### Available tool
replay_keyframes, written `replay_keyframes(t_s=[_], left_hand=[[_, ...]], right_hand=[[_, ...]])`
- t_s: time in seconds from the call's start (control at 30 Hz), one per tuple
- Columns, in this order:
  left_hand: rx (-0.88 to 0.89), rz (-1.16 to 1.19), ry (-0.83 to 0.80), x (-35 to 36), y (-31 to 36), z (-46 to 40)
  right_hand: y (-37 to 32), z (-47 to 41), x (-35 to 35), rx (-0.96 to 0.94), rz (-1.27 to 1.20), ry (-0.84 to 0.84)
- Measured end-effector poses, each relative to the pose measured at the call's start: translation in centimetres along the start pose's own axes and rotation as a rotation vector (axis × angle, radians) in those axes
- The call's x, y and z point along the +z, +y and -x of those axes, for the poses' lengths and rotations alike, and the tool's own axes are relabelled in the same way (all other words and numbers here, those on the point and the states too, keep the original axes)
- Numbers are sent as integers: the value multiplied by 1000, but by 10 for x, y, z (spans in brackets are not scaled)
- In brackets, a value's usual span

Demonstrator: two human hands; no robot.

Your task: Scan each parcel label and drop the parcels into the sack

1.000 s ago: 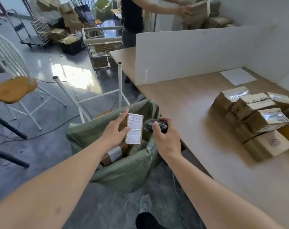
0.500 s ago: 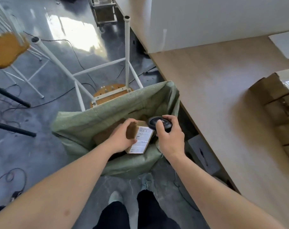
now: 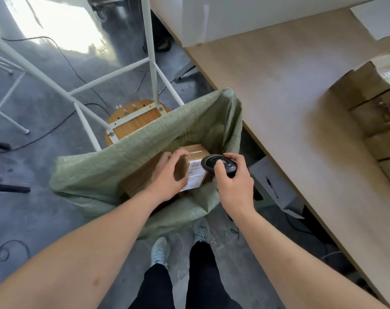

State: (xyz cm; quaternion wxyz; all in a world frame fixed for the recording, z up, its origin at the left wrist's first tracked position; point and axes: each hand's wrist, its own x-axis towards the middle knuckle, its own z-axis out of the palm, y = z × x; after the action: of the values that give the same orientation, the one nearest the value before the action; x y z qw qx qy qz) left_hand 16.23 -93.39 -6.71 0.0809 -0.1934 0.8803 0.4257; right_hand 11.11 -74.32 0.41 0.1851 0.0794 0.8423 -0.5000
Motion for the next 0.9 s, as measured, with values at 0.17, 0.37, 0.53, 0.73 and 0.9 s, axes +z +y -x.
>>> replay_keyframes(t_s=[0.17, 0.37, 0.53, 0.73, 0.9], left_hand=[[16, -114, -147, -3, -1, 1], [-31, -136, -390, 18, -13, -5], [-55, -29, -354, 30, -19, -9], [-32, -206, -218, 25, -8, -14], [23, -343, -284, 9, 11, -11]], right_hand=[[0, 3, 7, 6, -13, 12], [2, -1, 3, 3, -7, 34], [9, 1, -6, 23, 0, 48], [7, 5, -6, 29, 7, 56], [-5, 12, -4, -3, -2, 70]])
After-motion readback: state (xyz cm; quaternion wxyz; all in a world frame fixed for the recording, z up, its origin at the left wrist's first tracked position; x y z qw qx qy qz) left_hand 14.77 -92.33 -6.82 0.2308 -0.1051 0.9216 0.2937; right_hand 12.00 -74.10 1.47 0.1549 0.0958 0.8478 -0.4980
